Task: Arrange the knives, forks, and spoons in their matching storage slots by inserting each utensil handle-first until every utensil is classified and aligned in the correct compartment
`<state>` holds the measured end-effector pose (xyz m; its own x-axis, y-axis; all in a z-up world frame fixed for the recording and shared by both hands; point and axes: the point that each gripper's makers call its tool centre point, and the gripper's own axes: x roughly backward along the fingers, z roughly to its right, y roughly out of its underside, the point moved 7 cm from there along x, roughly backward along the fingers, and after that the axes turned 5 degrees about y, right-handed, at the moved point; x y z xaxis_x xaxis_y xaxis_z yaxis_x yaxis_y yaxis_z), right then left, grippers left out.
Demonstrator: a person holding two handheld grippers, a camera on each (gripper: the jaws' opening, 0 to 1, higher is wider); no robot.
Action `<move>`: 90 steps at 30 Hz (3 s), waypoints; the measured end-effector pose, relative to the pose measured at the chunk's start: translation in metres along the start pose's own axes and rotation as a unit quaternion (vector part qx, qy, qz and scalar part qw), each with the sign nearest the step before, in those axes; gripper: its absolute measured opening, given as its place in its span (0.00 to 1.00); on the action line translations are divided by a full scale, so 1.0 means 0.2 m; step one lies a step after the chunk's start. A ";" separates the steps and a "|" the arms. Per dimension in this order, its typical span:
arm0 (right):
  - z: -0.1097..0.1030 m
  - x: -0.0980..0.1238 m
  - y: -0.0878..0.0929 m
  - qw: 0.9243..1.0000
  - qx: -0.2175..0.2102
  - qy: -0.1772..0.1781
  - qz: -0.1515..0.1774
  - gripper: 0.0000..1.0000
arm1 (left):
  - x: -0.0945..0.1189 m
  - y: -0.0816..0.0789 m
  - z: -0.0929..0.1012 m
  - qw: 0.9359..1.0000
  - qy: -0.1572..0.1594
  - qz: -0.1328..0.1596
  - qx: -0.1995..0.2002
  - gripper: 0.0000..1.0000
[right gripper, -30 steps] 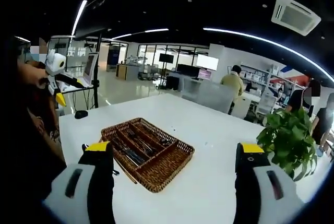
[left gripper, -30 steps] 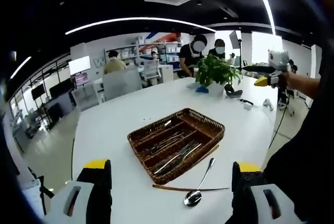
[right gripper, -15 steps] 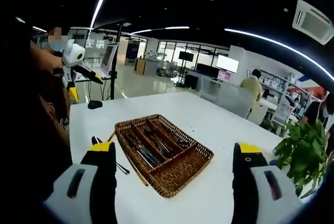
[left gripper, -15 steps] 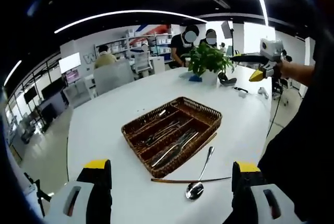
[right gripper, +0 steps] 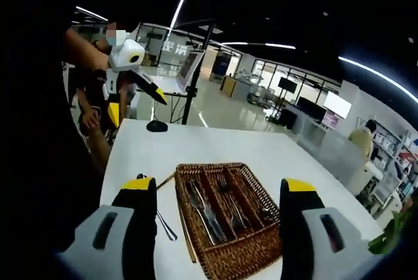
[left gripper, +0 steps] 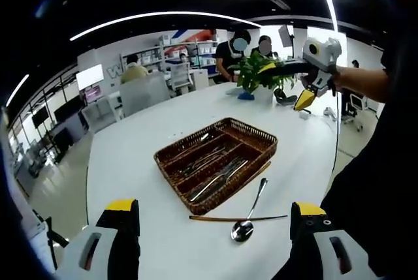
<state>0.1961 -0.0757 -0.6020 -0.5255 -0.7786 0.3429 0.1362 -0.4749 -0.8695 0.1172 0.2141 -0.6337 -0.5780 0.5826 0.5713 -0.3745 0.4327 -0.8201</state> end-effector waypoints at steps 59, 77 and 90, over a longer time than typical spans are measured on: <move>-0.68 -0.76 0.69 0.949 0.038 -0.276 -0.149 0.09 | 0.09 0.13 -0.06 0.999 -0.009 -0.007 0.041 1.00; -0.69 -0.67 0.66 0.933 -0.039 -0.310 -0.178 0.00 | 0.08 0.11 -0.06 0.999 -0.004 -0.001 0.039 1.00; -0.56 -0.58 0.58 0.942 -0.102 -0.283 -0.152 0.00 | 0.05 0.08 -0.05 0.999 0.000 0.007 0.032 1.00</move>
<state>0.1792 0.0053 -0.7813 0.0253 -0.7405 0.6716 -0.1421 -0.6676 -0.7308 0.1133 0.2343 -0.6410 -0.5834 0.5892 0.5590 -0.4109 0.3797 -0.8289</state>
